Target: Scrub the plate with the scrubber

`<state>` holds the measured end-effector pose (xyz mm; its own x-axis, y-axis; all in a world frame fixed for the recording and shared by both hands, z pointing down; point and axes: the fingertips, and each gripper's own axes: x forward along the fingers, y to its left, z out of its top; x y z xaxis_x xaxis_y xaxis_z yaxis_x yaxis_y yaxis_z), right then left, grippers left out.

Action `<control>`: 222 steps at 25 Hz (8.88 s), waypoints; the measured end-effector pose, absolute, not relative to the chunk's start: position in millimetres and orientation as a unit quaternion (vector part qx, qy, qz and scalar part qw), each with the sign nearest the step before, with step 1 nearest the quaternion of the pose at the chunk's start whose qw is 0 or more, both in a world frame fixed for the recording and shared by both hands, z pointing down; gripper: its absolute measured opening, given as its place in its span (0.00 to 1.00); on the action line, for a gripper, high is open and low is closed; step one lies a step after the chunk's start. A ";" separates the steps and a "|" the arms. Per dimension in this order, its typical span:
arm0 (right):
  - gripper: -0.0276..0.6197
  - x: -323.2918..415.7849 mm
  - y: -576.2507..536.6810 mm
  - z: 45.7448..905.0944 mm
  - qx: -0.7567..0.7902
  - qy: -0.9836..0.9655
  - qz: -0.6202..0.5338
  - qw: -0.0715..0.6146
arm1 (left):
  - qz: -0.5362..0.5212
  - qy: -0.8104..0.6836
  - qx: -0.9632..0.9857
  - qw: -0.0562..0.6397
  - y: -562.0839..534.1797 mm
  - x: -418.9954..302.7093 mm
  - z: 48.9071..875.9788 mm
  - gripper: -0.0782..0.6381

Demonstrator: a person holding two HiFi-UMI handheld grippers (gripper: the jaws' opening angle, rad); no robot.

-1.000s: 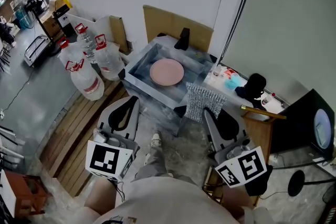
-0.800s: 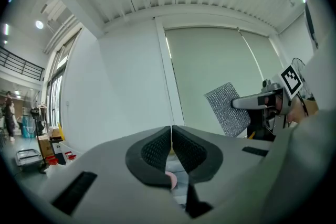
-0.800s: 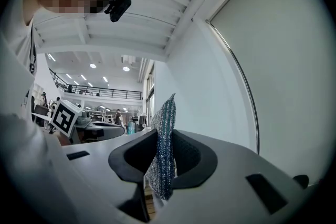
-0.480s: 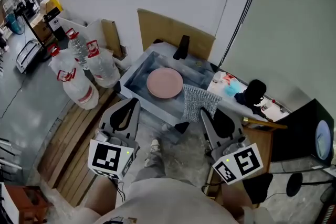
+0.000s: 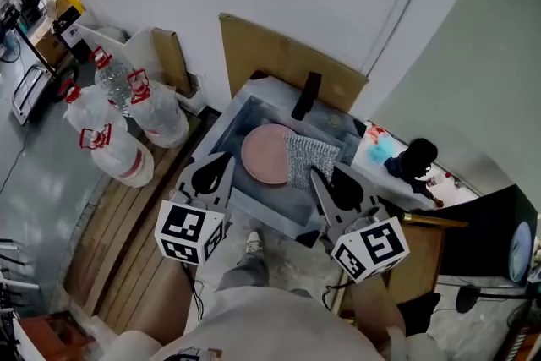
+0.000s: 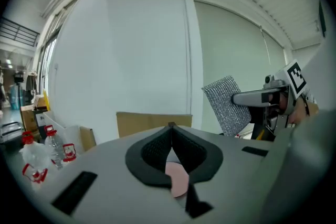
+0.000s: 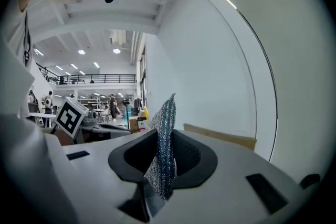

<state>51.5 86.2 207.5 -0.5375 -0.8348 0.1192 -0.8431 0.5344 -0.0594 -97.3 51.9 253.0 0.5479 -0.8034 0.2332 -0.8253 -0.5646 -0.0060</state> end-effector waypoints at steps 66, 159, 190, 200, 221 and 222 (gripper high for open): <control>0.21 2.6 -191.3 706.8 0.376 -0.788 0.137 0.468 | 0.297 -0.450 0.704 0.463 -150.5 -93.1 723.5 0.27; 0.20 -9.0 -43.7 712.0 0.167 -0.774 0.007 0.611 | 0.282 -0.447 0.709 0.468 -157.6 -84.9 720.5 0.20; 0.20 70.8 -87.0 709.2 0.268 -0.733 0.124 0.613 | 0.285 -0.475 0.701 0.449 -152.6 -89.2 719.6 0.20; 0.21 39.1 -67.5 633.6 0.330 -0.803 0.316 0.383 | 0.237 -0.499 0.710 0.437 -146.3 -94.4 680.1 0.22; 0.21 31.0 -121.0 322.9 0.447 -0.876 0.153 0.101 | 0.115 -0.496 0.820 0.261 -150.2 -101.2 422.5 0.14; 0.21 30.7 -119.8 307.3 0.448 -0.878 0.141 0.087 | 0.116 -0.494 0.828 0.238 -150.2 -99.0 407.3 0.14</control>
